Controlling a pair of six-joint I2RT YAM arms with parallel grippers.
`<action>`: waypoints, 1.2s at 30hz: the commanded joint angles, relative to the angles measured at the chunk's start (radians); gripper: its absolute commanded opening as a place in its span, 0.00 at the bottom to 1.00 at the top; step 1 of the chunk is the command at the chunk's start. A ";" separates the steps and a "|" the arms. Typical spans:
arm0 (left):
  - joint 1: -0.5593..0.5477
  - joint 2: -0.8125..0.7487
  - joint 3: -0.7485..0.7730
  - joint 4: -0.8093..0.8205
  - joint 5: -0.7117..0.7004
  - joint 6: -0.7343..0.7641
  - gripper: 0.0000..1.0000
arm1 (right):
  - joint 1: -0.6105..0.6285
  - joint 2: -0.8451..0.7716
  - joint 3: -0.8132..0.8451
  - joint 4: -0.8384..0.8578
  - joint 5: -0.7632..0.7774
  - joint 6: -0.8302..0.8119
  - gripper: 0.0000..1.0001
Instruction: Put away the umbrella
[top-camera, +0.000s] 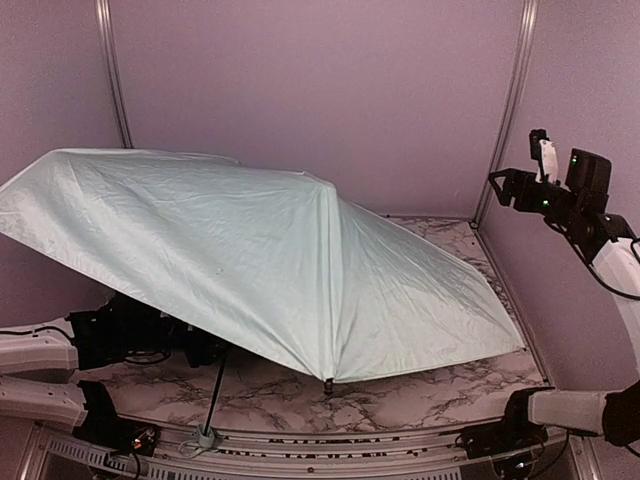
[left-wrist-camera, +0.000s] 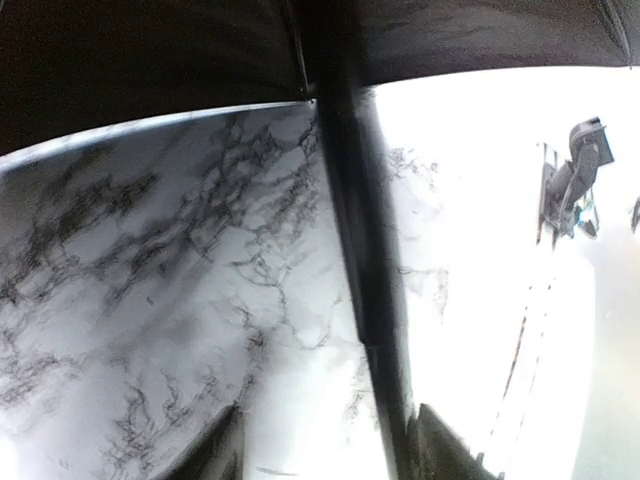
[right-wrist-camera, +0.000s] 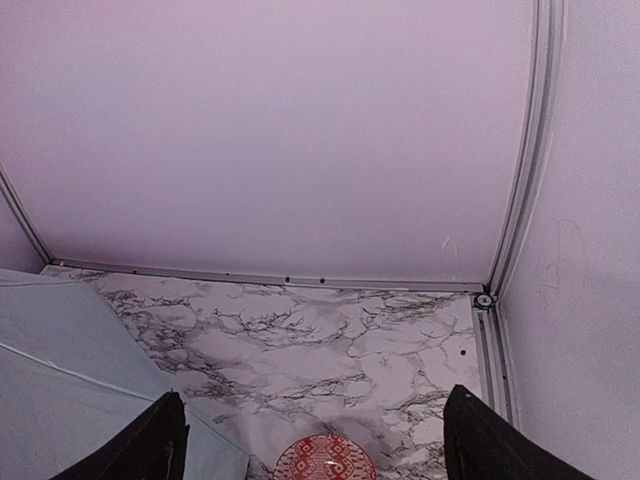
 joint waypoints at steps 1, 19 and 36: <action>-0.012 0.019 -0.002 0.038 -0.030 -0.046 0.29 | 0.008 -0.019 0.047 -0.047 -0.016 -0.007 0.85; -0.010 0.171 0.191 0.564 -0.235 -0.396 0.00 | 0.024 0.006 0.360 -0.134 -0.035 0.050 0.82; 0.045 0.435 0.419 0.962 0.068 -0.655 0.00 | 0.085 -0.168 -0.063 0.246 -0.228 0.409 0.70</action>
